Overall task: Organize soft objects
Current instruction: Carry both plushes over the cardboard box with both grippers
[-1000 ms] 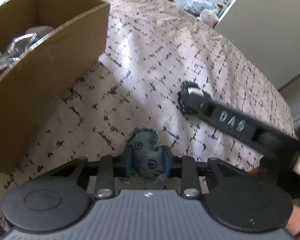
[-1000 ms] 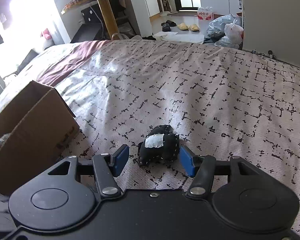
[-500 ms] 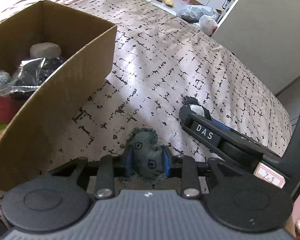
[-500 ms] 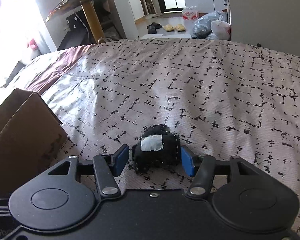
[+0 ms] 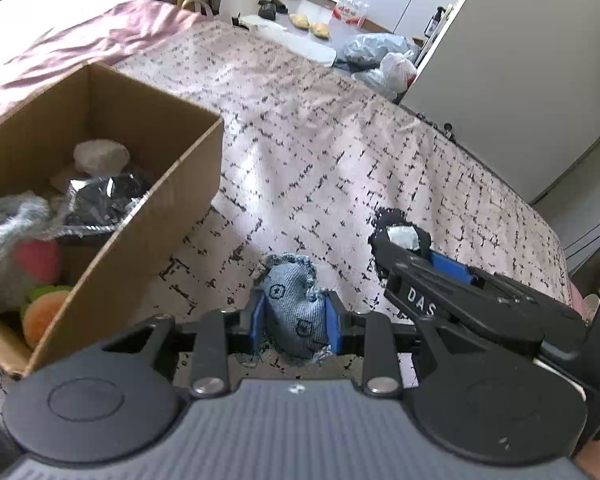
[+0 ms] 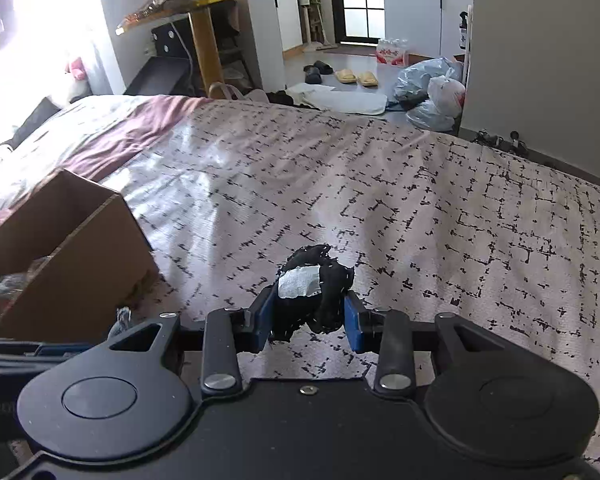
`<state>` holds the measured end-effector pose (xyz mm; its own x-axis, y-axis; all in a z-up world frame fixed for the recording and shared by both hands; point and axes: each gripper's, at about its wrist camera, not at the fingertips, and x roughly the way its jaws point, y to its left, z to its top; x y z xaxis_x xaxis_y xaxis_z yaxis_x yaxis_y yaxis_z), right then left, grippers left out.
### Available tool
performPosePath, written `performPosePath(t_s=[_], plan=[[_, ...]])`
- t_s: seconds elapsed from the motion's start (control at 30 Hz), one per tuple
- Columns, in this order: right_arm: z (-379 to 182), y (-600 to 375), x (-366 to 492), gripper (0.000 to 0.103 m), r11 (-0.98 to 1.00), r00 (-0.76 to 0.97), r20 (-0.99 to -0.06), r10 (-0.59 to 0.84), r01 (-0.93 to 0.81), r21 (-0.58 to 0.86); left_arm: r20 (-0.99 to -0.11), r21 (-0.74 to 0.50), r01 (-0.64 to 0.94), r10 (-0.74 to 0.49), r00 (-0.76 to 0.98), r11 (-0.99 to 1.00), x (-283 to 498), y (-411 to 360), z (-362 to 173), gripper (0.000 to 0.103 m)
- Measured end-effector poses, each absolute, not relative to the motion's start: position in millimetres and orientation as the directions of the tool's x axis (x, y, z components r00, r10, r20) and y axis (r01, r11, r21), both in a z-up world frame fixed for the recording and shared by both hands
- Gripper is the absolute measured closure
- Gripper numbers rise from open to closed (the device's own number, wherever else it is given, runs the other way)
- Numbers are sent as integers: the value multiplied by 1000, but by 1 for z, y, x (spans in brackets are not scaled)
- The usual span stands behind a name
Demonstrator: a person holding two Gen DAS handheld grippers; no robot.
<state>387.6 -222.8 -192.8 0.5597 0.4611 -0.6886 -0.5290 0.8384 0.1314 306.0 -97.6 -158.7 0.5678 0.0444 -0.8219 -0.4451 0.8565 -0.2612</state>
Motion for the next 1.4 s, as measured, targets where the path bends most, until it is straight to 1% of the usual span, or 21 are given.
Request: performPosePath(t_s=[0.17, 0.3, 0.53, 0.83, 1.03, 1.23, 1.4], plan=[[-186, -230, 383, 67, 841, 562, -681, 470, -521, 150, -804, -246, -441, 73, 591, 863, 303, -96, -144, 73], [-172, -239, 379, 67, 837, 575, -656, 490, -520, 169, -785, -243, -442, 92, 613, 864, 302, -93, -130, 73], [-153, -250, 370, 66, 823, 590, -601, 539, -520, 227, -776, -249, -422, 81, 626, 872, 298, -86, -106, 73], [-129, -255, 357, 66, 836, 642, -554, 530, -506, 214, -741, -246, -405, 99, 665, 881, 287, -72, -80, 73], [-118, -253, 344, 66, 822, 641, -532, 554, -523, 226, -729, -227, -403, 120, 674, 887, 277, -62, -72, 73], [-104, -242, 334, 66, 812, 654, -499, 568, -543, 213, -727, -234, -417, 127, 675, 878, 266, -43, -67, 73], [-99, -230, 332, 66, 798, 641, -488, 592, -554, 240, -719, -236, -422, 134, 682, 875, 260, -25, -61, 73]])
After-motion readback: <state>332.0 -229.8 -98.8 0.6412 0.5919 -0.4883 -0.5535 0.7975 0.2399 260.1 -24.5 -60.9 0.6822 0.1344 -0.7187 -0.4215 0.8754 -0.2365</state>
